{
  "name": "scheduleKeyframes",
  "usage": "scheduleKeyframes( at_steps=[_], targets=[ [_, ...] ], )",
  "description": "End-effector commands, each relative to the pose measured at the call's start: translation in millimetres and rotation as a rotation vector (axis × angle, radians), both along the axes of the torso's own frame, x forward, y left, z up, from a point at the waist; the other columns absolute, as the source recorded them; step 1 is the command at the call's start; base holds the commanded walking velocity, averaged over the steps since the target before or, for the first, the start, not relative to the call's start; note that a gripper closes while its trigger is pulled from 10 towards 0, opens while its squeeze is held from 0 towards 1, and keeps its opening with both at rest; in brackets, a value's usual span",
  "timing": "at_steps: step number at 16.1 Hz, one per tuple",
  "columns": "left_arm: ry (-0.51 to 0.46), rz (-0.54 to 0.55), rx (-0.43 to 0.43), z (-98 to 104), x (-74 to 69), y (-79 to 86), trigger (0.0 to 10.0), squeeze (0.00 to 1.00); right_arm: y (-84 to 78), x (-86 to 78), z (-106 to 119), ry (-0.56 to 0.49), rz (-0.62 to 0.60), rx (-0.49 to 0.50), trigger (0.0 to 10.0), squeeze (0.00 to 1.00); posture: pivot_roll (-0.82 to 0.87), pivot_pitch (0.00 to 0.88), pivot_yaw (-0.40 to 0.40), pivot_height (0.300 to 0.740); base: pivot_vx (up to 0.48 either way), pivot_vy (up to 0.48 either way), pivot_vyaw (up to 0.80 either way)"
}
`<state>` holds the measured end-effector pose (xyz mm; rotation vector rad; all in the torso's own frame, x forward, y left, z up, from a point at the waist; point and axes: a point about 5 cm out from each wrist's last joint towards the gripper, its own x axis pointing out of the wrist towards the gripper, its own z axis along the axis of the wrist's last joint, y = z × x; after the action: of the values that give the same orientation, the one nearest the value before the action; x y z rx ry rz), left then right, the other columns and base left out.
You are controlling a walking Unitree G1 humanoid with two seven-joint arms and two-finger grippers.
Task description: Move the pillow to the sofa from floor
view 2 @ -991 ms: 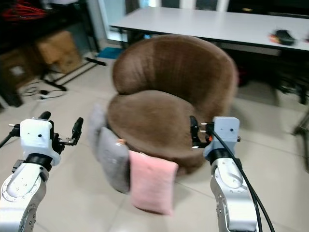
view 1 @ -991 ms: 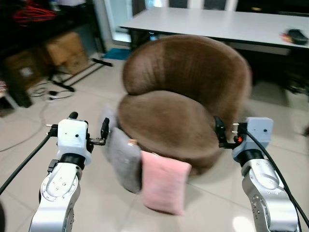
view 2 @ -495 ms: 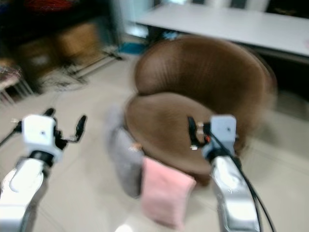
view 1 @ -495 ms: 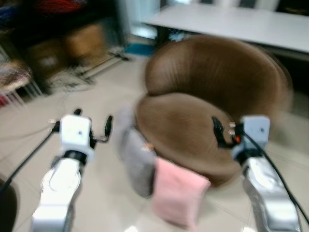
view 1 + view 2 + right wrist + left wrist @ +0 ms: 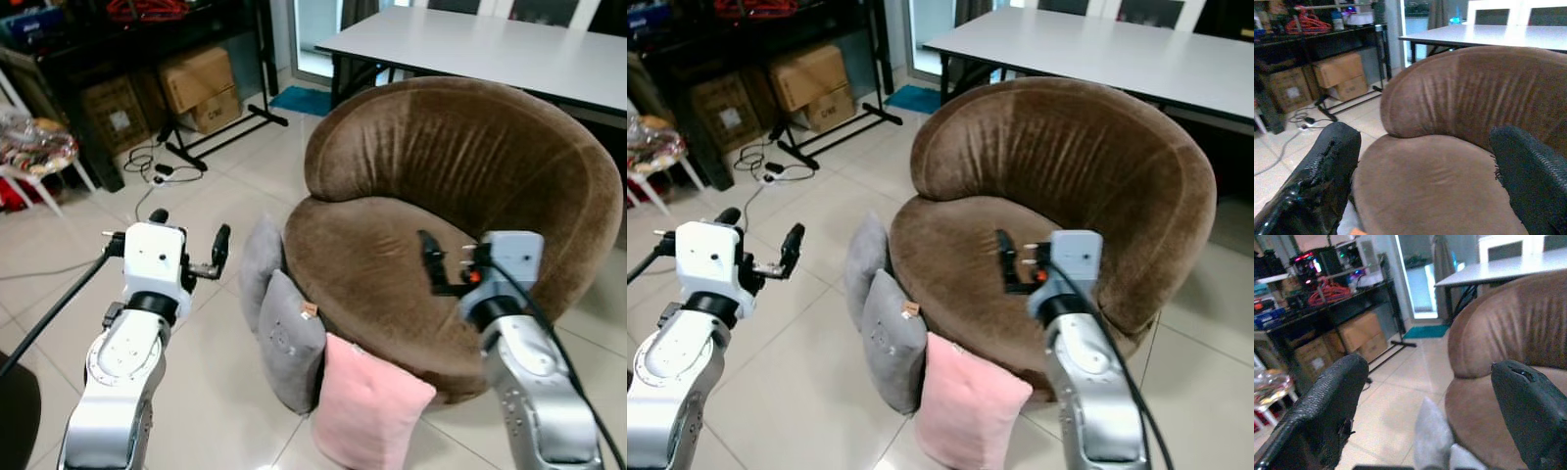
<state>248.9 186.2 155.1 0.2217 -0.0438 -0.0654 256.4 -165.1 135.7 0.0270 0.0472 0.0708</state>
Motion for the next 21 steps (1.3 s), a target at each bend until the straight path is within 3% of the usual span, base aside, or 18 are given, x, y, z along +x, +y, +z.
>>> scheduleKeyframes(
  at_steps=[1,9,15,21],
  targets=[
    [0.0,0.006,0.015,1,2.2,0.2,10.0,0.0,-1.0,0.8,4,-0.016,0.005,0.017,10.0,0.0,-0.08,0.0,0.062,0.74,0.0,0.0,0.0],
    [0.014,-0.004,0.026,-7,5.3,-3.4,10.0,0.0,-15.1,5.9,11,-0.026,-0.029,0.009,10.0,0.0,-0.11,0.0,0.037,0.67,0.0,0.0,0.0],
    [-0.007,0.005,0.036,-8,6.9,-5.3,10.0,0.0,-15.9,9.1,4,-0.002,-0.032,0.005,10.0,0.0,-0.11,0.0,0.03,0.605,0.0,0.0,0.0],
    [-0.02,0.045,0.019,-7,-0.4,3.4,10.0,0.0,-4.6,14.2,-9,0.049,0.006,-0.023,10.0,0.0,-0.07,0.0,0.011,0.605,0.0,0.0,0.0]
  ],
)
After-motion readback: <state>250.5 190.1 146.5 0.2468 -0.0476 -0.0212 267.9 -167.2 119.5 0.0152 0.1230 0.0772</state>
